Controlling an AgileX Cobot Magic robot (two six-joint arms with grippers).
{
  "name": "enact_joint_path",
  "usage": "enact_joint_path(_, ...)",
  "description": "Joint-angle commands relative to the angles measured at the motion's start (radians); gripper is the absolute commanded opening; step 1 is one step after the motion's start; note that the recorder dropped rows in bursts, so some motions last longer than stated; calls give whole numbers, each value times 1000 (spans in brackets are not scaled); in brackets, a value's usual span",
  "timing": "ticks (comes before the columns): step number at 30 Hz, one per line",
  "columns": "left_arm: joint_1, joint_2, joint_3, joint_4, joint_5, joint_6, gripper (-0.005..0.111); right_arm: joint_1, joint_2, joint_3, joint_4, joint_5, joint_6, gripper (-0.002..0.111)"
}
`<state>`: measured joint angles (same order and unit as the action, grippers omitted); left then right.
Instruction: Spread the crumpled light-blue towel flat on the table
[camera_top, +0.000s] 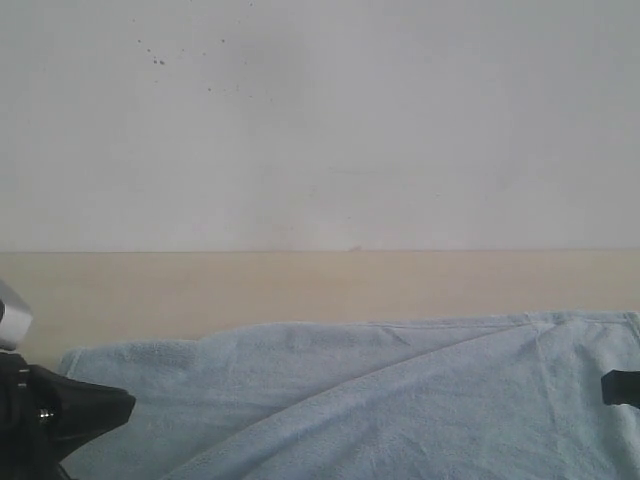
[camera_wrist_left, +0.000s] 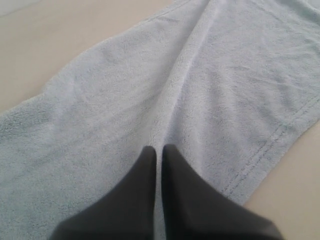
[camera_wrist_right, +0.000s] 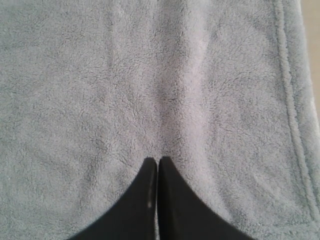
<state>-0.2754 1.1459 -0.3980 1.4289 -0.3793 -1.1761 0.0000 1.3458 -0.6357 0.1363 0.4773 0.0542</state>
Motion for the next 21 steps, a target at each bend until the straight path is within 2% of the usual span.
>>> enact_joint_path(1, -4, 19, -20, -127, 158, -75, 4, 0, -8, -1, -9, -10, -8, 0)
enact_joint_path(3, -4, 83, -83, -162, 274, -27, 4, 0, -8, -1, -9, -10, -8, 0)
enact_joint_path(8, -4, 93, -85, 2, 36, -29, 4, 0, -8, -1, -9, -19, -8, 0)
enact_joint_path(13, -4, 93, -89, -13, 120, -29, 4, 0, -8, -1, -9, -19, -8, 0)
enact_joint_path(16, -4, 95, -89, -21, 125, -25, 4, 0, -8, -1, -9, -19, -8, 0)
enact_joint_path(19, -4, 118, -109, -30, 123, 77, 4, 0, -8, -1, -9, -19, -8, 0)
enact_joint_path(21, -4, 153, -135, -94, 138, 165, 4, 0, -8, -1, -9, -19, -8, 0)
